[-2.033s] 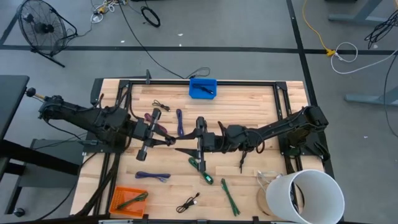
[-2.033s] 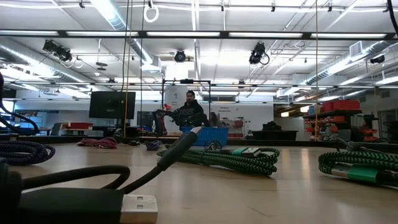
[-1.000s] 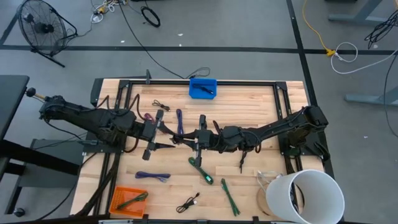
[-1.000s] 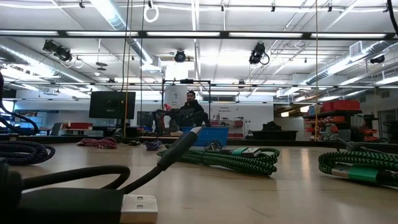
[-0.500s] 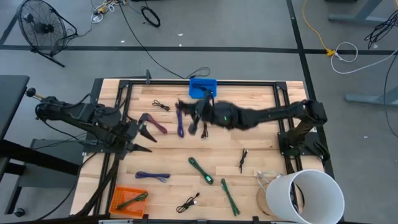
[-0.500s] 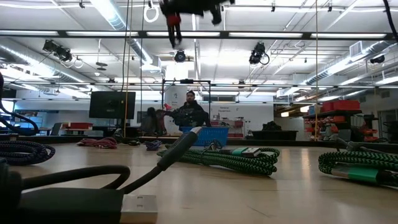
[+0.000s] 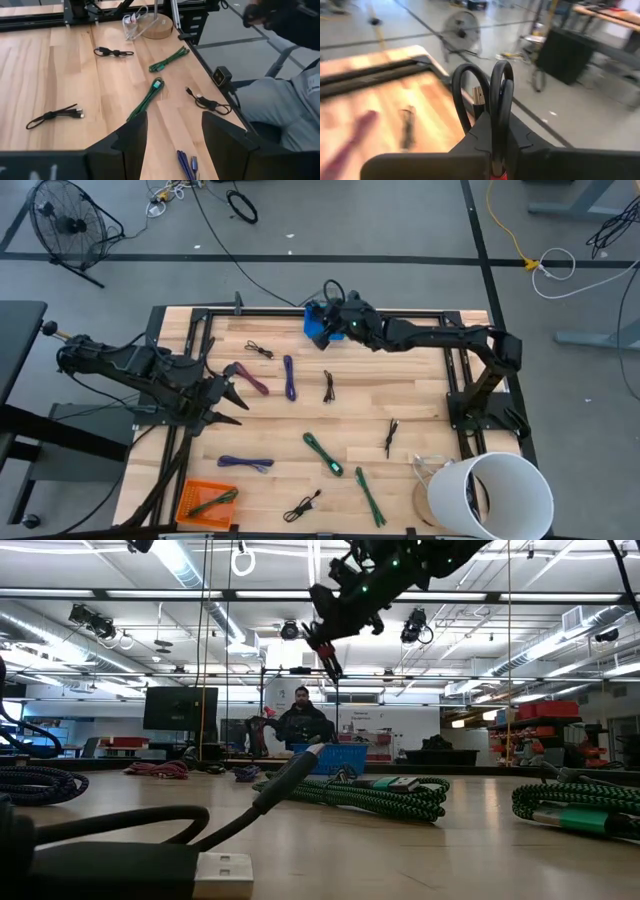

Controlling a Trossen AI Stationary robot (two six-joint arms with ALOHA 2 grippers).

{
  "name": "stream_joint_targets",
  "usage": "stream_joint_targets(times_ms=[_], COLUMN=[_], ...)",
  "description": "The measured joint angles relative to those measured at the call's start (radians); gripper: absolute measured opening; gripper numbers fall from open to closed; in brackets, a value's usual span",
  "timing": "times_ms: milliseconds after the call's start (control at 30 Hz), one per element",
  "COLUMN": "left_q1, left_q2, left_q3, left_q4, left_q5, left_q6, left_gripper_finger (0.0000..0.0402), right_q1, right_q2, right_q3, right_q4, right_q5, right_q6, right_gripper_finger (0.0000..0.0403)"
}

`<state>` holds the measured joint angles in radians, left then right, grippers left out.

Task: Pick & Place USB Port
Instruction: Put the black charger cable into the blue bin

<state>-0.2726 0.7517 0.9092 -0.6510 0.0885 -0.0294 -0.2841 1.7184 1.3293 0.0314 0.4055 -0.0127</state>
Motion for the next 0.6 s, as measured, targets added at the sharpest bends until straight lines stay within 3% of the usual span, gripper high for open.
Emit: stream_joint_targets(times_ms=[600], left_q1=[0.000], left_q2=[0.001], left_q3=[0.000], left_q4=[0.026], left_q5=[-0.003], left_q6=[0.042], left_gripper_finger=[0.0193], right_q1=[-0.117], right_q2=[0.092], right_q3=[0.000], right_q4=[-0.032], right_q5=[0.055], right_q6=[-0.056], right_gripper_finger=[0.0010])
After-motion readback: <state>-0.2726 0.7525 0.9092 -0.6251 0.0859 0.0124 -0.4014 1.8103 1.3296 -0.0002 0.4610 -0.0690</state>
